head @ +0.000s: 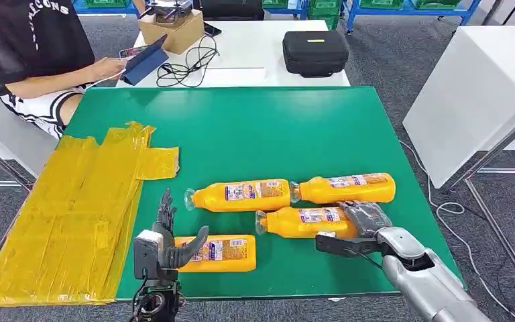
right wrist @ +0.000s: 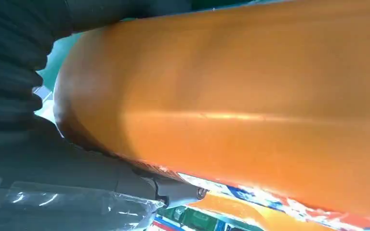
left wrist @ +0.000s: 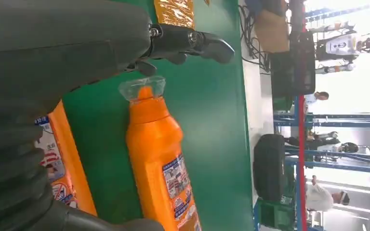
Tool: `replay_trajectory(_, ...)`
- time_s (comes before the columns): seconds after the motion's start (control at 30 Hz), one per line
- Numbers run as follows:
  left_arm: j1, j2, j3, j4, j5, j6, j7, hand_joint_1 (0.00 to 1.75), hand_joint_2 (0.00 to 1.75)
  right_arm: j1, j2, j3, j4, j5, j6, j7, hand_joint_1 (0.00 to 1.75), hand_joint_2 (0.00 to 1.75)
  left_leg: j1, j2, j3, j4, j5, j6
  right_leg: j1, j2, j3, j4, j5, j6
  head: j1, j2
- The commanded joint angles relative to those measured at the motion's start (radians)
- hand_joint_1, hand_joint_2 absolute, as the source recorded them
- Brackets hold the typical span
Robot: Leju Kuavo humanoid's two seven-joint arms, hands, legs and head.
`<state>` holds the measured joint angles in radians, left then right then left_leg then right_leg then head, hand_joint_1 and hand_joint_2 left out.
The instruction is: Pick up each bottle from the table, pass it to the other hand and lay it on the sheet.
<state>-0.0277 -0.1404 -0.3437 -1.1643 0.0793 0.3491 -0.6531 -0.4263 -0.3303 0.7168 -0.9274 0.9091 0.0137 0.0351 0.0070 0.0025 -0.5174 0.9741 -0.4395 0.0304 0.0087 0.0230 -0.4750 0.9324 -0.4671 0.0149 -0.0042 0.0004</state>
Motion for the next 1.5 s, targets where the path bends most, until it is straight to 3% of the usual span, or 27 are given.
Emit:
replay_trajectory(0.03,0.036,0.007,0.046,-0.006,-0.013,0.018,0.014,0.0,1.75,0.147,0.101,-0.151,0.001,-0.059,-0.108,-0.007,1.75,1.75,0.001,-0.001,-0.009,0.0,0.003,-0.001,0.001,-0.002,-0.011,0.0,0.003,0.0,0.0,0.0)
replay_trajectory(0.13,0.059,0.006,0.054,-0.029,-0.028,0.02,0.027,0.0,1.75,0.292,0.122,-0.264,-0.252,-0.073,-0.136,0.026,1.75,1.75,0.001,-0.002,-0.006,0.0,0.001,-0.001,0.001,-0.002,0.001,0.0,0.0,0.0,0.0,0.0)
replay_trajectory(0.27,0.079,0.004,0.06,-0.05,-0.044,0.022,0.042,0.0,1.75,0.45,0.154,-0.371,-0.502,-0.127,-0.159,0.01,1.75,1.75,0.002,-0.009,-0.009,0.0,0.001,-0.002,0.001,-0.007,0.0,0.0,-0.002,0.0,0.0,0.0)
replay_trajectory(0.5,0.115,0.002,0.073,-0.111,-0.076,-0.014,0.058,0.0,1.75,0.559,0.266,-0.47,-0.627,-0.285,-0.273,-0.125,1.75,1.75,0.001,-0.01,-0.022,0.0,0.001,-0.002,0.0,-0.01,-0.012,0.002,-0.003,0.0,0.0,0.0)
replay_trajectory(0.6,0.137,0.017,0.05,-0.191,-0.082,-0.037,0.058,0.0,1.75,0.565,0.319,-0.481,-0.635,-0.339,-0.321,-0.187,1.75,1.75,0.001,-0.01,-0.025,0.0,0.001,-0.002,0.001,-0.01,-0.014,0.002,-0.003,0.0,0.0,0.0)
replay_trajectory(0.97,0.146,0.029,0.041,-0.253,-0.094,-0.047,0.06,0.0,1.75,0.557,0.345,-0.494,-0.632,-0.369,-0.325,-0.221,1.75,1.75,0.001,-0.01,-0.029,0.0,0.002,-0.002,0.0,-0.01,-0.018,0.001,-0.002,0.0,0.0,0.0)
replay_trajectory(1.27,0.184,0.076,0.032,-0.548,-0.197,-0.117,0.071,0.0,1.75,0.565,0.415,-0.52,-0.684,-0.422,-0.353,-0.311,1.75,1.75,0.002,-0.009,-0.031,0.001,0.002,-0.003,0.001,-0.01,-0.021,0.003,-0.003,0.0,0.0,0.0)
replay_trajectory(1.33,0.174,0.106,0.008,-0.61,-0.244,-0.136,0.045,0.0,1.75,0.56,0.426,-0.518,-0.679,-0.482,-0.354,-0.374,1.75,1.75,0.001,-0.009,-0.031,0.001,0.001,-0.003,0.0,-0.011,-0.021,0.003,-0.004,0.0,0.0,0.0)
replay_trajectory(1.5,0.149,0.137,-0.043,-0.65,-0.25,-0.186,0.071,0.0,1.75,0.53,0.443,-0.5,-0.636,-0.51,-0.363,-0.421,1.75,1.75,0.001,-0.009,-0.031,0.001,0.002,-0.003,0.0,-0.01,-0.021,0.003,-0.003,0.0,0.0,0.0)
